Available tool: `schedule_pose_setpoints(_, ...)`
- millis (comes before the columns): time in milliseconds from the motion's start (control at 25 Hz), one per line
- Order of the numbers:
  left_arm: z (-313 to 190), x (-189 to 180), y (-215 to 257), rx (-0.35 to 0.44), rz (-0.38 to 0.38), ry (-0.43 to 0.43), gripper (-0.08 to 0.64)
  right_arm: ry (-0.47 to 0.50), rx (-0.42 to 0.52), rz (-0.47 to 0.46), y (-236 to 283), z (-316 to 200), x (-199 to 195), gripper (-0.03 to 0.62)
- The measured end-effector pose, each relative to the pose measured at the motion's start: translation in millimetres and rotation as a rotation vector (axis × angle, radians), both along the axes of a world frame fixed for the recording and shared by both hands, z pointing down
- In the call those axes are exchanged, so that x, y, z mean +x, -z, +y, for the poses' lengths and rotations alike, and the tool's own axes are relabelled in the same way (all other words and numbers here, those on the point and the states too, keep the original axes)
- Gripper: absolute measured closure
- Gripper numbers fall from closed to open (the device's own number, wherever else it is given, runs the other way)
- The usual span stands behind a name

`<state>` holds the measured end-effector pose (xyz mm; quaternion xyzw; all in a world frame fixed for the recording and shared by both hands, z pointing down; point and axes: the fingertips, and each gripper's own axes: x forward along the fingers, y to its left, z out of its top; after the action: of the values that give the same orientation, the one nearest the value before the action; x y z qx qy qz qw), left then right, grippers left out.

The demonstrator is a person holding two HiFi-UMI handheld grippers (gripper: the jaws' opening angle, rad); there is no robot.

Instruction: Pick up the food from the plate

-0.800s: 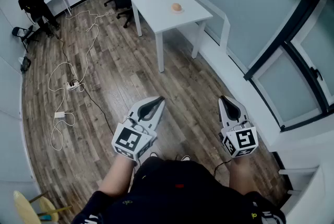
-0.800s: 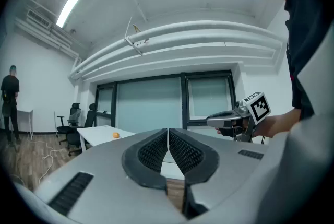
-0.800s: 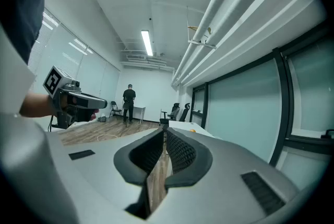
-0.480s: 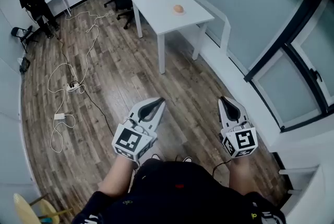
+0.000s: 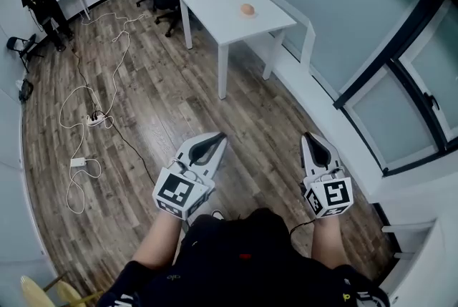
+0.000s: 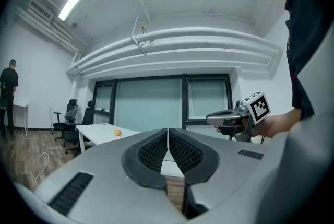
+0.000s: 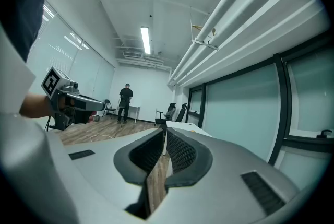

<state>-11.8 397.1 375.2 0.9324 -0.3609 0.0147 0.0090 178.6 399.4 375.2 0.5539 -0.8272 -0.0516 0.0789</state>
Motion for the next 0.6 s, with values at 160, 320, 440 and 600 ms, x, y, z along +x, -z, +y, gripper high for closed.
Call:
schedule_pose_setpoints(160, -14.4, -27.4, -6.7, -0.012, -0.004, 0.0, 0.531, 0.003, -0.039, -0.009, -18.1, -14.8, -26.2, 0.555)
schedule_pose_setpoints(320, -35.0, -48.3, -17.9, -0.034, -0.011, 0.024, 0.531, 0.025, -0.044, -0.004, -22.0, -40.7, -43.8, 0.555)
schedule_pose_setpoints(440, -57.6, -56.6, -19.4, -0.034, -0.009, 0.044, 0.531, 0.03, -0.048, -0.027, -22.8, -71.8, -45.6, 0.554)
schedule_pose_setpoints(600, -97.3, -65.7, -14.9, -0.025, -0.013, 0.079, 0.531, 0.062, -0.069, -0.072, -30.4, -125.4, -58.0, 0.554)
